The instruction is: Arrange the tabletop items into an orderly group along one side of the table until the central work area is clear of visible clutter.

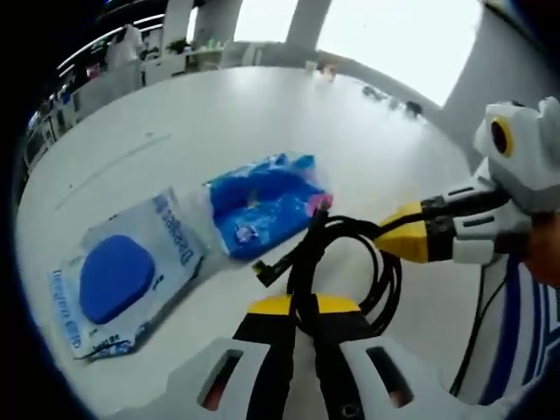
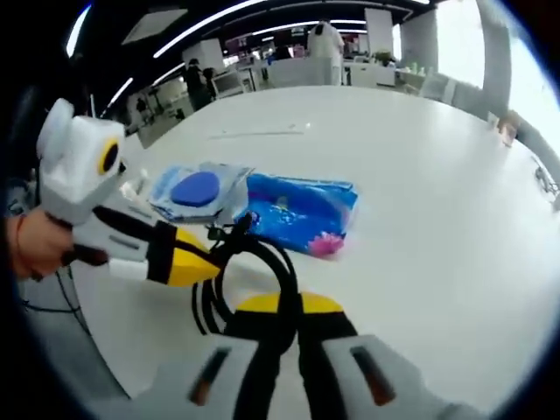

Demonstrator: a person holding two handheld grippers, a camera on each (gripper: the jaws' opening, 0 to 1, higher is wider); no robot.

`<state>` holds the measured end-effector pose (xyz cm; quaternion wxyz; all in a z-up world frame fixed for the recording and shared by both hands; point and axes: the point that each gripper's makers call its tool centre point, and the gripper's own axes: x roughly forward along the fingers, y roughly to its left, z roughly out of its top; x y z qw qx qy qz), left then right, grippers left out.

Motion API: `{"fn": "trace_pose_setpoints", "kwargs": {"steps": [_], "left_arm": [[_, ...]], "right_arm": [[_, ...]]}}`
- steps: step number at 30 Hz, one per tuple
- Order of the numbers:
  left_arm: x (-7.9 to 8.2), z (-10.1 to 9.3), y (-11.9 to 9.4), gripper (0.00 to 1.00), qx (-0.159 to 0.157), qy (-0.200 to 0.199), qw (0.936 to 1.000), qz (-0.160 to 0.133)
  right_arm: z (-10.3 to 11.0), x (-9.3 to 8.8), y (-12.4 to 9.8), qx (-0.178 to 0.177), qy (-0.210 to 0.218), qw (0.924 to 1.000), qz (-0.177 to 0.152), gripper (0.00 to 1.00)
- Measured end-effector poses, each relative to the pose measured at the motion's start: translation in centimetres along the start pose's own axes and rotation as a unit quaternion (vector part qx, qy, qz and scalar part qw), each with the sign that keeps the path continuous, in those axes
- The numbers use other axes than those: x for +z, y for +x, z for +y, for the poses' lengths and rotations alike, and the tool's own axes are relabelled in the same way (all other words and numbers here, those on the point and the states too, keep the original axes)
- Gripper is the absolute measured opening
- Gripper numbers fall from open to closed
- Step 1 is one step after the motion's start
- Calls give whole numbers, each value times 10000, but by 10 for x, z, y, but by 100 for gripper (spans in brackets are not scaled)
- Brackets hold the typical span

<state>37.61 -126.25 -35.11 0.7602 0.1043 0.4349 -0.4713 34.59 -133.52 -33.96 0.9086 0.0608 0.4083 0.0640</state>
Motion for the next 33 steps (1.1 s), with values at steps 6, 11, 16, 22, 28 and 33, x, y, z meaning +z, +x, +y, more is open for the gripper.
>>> {"fn": "trace_pose_setpoints", "kwargs": {"steps": [6, 11, 16, 22, 28, 33], "left_arm": [[-6, 2, 9, 3, 16, 136, 9998, 163], [-7, 3, 11, 3, 12, 149, 9997, 195], [-8, 4, 14, 3, -25, 149, 9997, 217], [-8, 5, 15, 4, -45, 67, 9997, 251], [-8, 5, 15, 5, -48, 122, 9997, 225], [-8, 5, 14, 5, -69, 145, 9996, 215]], "right_arm": [[-2, -9, 12, -15, 24, 9999, 146, 3], [-5, -14, 18, -32, 64, 9998, 205, 3], [-6, -18, 19, -40, 115, 9996, 258, 3], [-7, -19, 21, -44, 124, 9994, 307, 3], [-6, -18, 22, -71, 16, 9995, 308, 3], [-7, -18, 22, -44, 38, 9996, 277, 3]]}}
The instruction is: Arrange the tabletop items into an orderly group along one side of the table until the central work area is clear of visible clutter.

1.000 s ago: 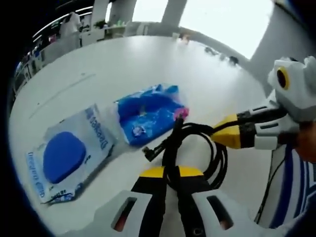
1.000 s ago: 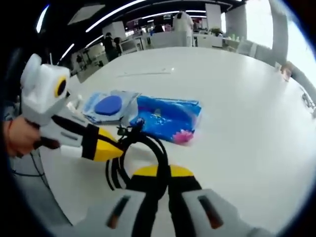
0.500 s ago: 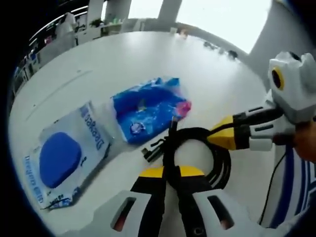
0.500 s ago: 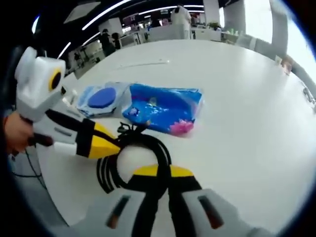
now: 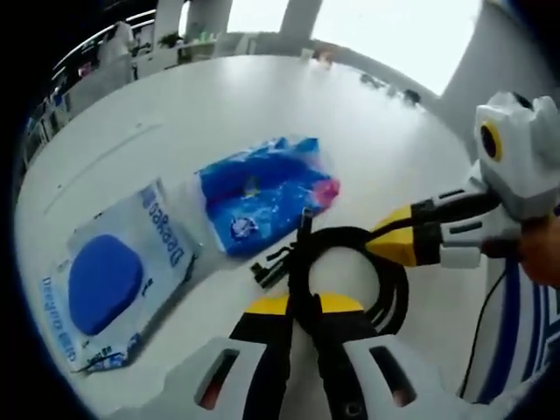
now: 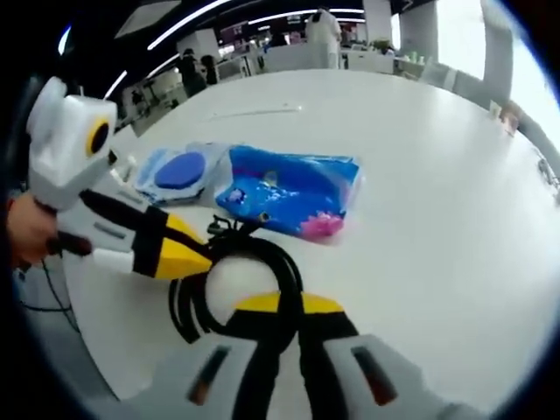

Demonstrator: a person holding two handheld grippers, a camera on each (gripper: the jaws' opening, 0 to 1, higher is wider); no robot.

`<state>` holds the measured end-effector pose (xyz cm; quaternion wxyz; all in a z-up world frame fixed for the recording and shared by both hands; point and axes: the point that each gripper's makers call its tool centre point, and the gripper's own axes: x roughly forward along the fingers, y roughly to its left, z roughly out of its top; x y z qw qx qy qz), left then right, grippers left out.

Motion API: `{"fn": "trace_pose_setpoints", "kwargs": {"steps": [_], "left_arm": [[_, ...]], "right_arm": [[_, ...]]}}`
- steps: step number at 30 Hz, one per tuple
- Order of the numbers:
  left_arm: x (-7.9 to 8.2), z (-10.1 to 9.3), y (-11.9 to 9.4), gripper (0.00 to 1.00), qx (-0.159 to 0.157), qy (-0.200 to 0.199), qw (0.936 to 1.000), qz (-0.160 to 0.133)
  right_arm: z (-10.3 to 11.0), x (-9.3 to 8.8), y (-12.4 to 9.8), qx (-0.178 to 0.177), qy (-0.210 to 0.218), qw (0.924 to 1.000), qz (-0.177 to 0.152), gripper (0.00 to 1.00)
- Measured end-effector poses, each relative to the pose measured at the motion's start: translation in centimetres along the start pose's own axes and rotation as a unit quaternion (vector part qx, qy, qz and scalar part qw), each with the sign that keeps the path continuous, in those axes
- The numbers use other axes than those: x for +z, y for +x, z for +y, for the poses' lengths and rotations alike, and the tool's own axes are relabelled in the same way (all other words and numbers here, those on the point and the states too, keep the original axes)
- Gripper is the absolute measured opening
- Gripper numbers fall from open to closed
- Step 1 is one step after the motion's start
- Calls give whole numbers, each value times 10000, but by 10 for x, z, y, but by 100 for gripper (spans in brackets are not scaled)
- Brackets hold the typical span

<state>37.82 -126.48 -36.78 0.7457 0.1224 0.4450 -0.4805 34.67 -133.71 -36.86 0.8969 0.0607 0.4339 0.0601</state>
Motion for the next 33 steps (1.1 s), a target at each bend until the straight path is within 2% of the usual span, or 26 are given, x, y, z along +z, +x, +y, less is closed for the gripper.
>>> {"fn": "trace_pose_setpoints", "kwargs": {"steps": [17, 22, 33], "left_arm": [[-1, -1, -1, 7, -39, 11, 10000, -35], [0, 0, -1, 9, -30, 23, 10000, -50], [0, -1, -3, 17, -65, 6, 9999, -122]], "right_arm": [[-2, 1, -2, -85, -45, 9999, -102, 7], [-2, -1, -2, -78, -57, 9999, -46, 8], [-1, 0, -3, -71, -72, 9999, -77, 14]]}}
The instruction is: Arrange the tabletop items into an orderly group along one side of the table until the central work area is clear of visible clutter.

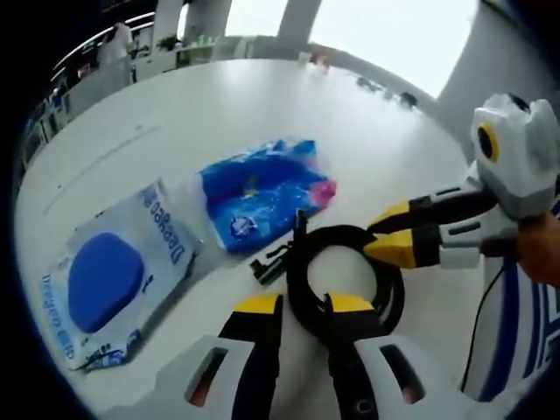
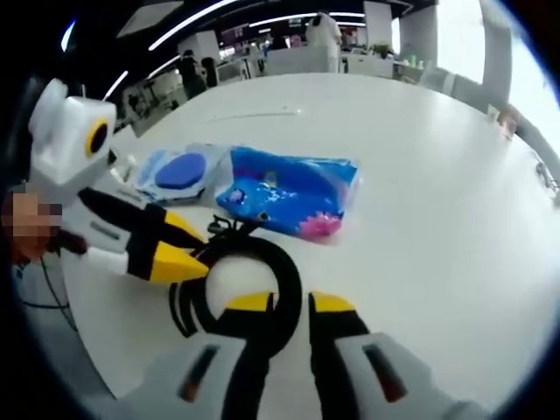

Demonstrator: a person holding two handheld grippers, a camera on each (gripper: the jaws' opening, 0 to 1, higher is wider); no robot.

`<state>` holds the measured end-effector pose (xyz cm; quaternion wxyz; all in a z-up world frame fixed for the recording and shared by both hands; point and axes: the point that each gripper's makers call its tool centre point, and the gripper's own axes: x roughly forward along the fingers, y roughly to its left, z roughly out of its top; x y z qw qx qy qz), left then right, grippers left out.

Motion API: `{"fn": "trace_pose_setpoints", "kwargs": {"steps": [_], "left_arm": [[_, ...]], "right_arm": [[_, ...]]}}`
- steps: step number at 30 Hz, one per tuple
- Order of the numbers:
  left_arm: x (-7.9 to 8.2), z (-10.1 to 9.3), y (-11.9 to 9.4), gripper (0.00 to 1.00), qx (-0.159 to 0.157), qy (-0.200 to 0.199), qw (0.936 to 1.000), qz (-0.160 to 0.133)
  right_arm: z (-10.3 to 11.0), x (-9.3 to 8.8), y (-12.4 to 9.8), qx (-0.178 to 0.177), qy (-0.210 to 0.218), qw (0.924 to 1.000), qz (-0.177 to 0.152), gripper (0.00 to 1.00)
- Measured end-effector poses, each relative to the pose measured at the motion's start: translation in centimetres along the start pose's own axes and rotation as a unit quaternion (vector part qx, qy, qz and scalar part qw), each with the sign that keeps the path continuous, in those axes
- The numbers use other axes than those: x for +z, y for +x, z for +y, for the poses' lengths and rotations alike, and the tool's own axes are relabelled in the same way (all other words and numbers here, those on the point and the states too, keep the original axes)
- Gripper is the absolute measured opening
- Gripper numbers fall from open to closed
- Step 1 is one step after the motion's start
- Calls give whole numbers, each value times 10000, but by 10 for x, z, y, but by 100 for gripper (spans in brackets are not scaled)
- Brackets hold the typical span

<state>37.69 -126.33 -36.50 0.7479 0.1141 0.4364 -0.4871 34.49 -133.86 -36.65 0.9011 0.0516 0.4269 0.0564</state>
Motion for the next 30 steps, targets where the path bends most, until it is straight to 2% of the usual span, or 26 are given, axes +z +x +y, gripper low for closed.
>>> {"fn": "trace_pose_setpoints", "kwargs": {"steps": [6, 11, 30], "left_arm": [[0, 0, -1, 22, -6, 31, 10000, -18], [3, 0, -2, 30, -8, 49, 10000, -79], [4, 2, -8, 48, 13, 140, 9998, -170]], "right_arm": [[1, 1, 0, 10, -29, 10000, -40, 19], [2, 3, 0, 19, -38, 10000, -63, 26], [4, 8, -5, 17, -68, 9998, -162, 39]]}}
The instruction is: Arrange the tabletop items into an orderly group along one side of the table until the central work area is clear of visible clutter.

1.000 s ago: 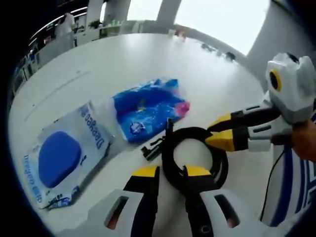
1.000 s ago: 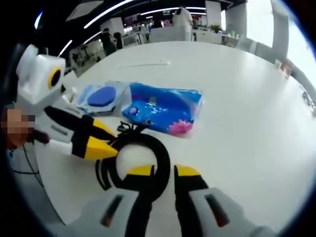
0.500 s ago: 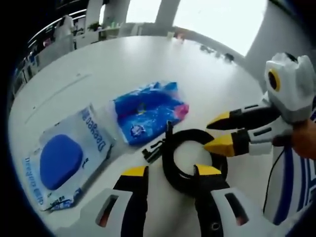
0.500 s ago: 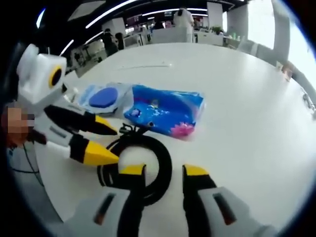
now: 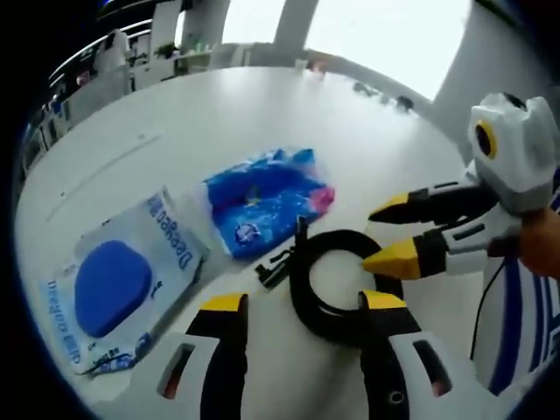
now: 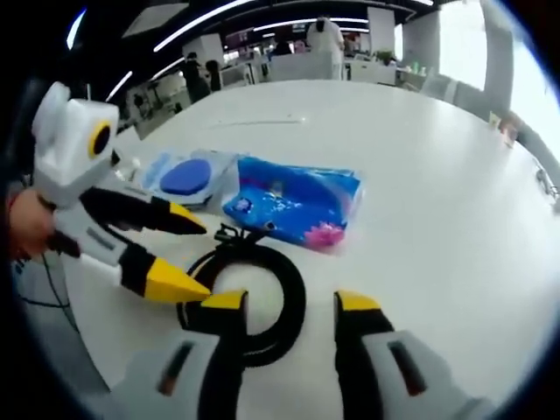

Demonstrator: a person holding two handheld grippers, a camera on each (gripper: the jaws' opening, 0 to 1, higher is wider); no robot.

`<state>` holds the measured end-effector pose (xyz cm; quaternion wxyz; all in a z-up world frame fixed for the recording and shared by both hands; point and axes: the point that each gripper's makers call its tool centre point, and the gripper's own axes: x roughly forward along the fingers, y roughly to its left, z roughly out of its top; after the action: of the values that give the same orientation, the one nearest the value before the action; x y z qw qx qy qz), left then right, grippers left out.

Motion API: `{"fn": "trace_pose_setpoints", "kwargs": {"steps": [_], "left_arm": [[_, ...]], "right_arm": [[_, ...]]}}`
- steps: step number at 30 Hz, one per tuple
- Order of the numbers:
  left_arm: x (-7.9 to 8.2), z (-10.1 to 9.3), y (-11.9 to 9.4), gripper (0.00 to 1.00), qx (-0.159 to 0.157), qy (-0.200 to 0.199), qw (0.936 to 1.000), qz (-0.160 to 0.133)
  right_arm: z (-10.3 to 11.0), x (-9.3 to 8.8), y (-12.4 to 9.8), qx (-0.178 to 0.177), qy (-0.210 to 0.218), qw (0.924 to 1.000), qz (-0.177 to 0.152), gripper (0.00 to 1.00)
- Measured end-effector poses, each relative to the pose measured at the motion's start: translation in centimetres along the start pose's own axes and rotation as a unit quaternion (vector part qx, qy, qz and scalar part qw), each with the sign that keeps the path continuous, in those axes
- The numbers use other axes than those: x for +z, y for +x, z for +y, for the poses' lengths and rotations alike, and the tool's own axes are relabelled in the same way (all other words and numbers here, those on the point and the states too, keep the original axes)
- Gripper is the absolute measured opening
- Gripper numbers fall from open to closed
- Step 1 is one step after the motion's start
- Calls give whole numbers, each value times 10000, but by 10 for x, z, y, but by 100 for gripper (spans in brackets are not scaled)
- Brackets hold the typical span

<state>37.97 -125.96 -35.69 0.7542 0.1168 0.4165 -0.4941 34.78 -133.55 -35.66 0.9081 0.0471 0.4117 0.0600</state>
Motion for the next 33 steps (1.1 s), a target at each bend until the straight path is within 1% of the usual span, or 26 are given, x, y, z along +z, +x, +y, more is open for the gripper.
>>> {"fn": "trace_pose_setpoints", "kwargs": {"steps": [5, 10, 12, 14, 15, 17, 20, 23, 24, 26, 30, 32, 33], "left_arm": [[2, -1, -2, 56, -21, 4, 10000, -58], [4, 0, -6, 61, -44, 21, 9999, -102], [7, 0, -8, 63, -54, 32, 9998, -168], [8, 2, -10, 65, -36, 7, 9998, -173], [8, 3, -11, 66, -34, 5, 9998, -183], [10, 4, -13, 69, -62, -34, 9997, -243], [12, 5, -15, 70, -92, -43, 9995, -288], [11, 7, -18, 72, -85, -64, 9996, -271], [12, 7, -19, 73, -91, -82, 9994, -320], [11, 9, -22, 73, -68, -92, 9995, -300], [13, 10, -29, 73, -96, -144, 9991, -390], [15, 10, -33, 73, -140, -174, 9987, -467], [15, 10, -34, 73, -137, -166, 9986, -476]], "right_arm": [[1, 2, -2, 24, -15, 10000, -50, 43], [2, 4, -4, 66, -16, 9999, -94, 47], [5, 7, -5, 124, -15, 9998, -168, 48], [5, 7, -6, 132, -7, 9998, -173, 50], [6, 10, -7, 177, -46, 9995, -243, 51], [8, 13, -8, 210, -40, 9993, -306, 54], [10, 18, -9, 238, -81, 9989, -397, 57], [10, 20, -11, 269, -77, 9986, -442, 60], [10, 21, -12, 272, -79, 9986, -451, 61], [12, 24, -13, 302, -105, 9982, -515, 64], [14, 29, -17, 349, -92, 9974, -626, 67], [15, 30, -19, 356, -95, 9974, -621, 68], [16, 35, -21, 369, -109, 9964, -760, 69]]}}
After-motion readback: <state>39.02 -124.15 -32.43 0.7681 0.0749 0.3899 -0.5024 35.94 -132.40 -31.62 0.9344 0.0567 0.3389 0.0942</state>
